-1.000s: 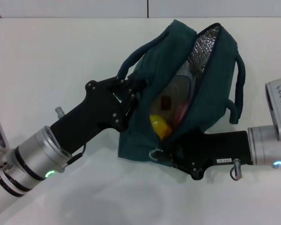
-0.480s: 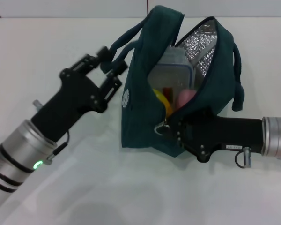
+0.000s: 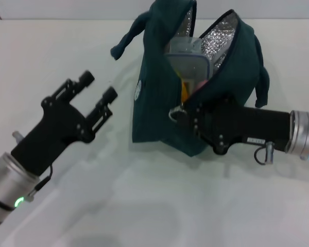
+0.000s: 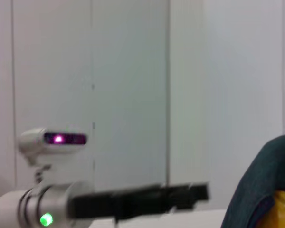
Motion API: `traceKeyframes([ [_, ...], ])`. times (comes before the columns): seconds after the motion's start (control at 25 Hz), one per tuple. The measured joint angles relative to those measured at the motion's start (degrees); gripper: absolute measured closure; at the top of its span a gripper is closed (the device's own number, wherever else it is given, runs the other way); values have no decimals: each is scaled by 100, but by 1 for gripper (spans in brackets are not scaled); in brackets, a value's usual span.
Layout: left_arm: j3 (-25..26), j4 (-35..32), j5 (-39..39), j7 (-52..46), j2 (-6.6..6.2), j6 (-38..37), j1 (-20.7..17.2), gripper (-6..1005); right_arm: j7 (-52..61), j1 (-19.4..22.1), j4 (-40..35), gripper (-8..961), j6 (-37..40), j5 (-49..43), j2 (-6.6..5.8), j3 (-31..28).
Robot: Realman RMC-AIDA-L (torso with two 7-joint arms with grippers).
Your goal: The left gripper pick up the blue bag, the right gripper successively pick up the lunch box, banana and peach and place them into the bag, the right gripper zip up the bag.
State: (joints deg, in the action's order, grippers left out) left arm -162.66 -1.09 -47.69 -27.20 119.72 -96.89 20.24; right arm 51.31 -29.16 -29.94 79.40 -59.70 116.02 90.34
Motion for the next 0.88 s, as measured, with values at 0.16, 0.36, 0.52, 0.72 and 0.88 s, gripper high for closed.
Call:
traceKeyframes([
  [0.16,-8,232,592,-14,-14,4,-20,405,41,-57,41,939,-95,123,-9,-3],
  [0.36,-12,278,990,-48,-18,149,81,404,60,-74,45,939,-141,127,1,27],
  [0.52,-12,281,1239,-225,-16,265,277,404,67,-74,62,939,-140,129,15,42],
  [0.72,-12,256,1360,-519,-3,629,550,404,71,-71,84,939,-108,136,17,46],
  [0.88,-11,220,1368,-592,6,894,688,405,93,-54,86,939,-95,142,17,52],
])
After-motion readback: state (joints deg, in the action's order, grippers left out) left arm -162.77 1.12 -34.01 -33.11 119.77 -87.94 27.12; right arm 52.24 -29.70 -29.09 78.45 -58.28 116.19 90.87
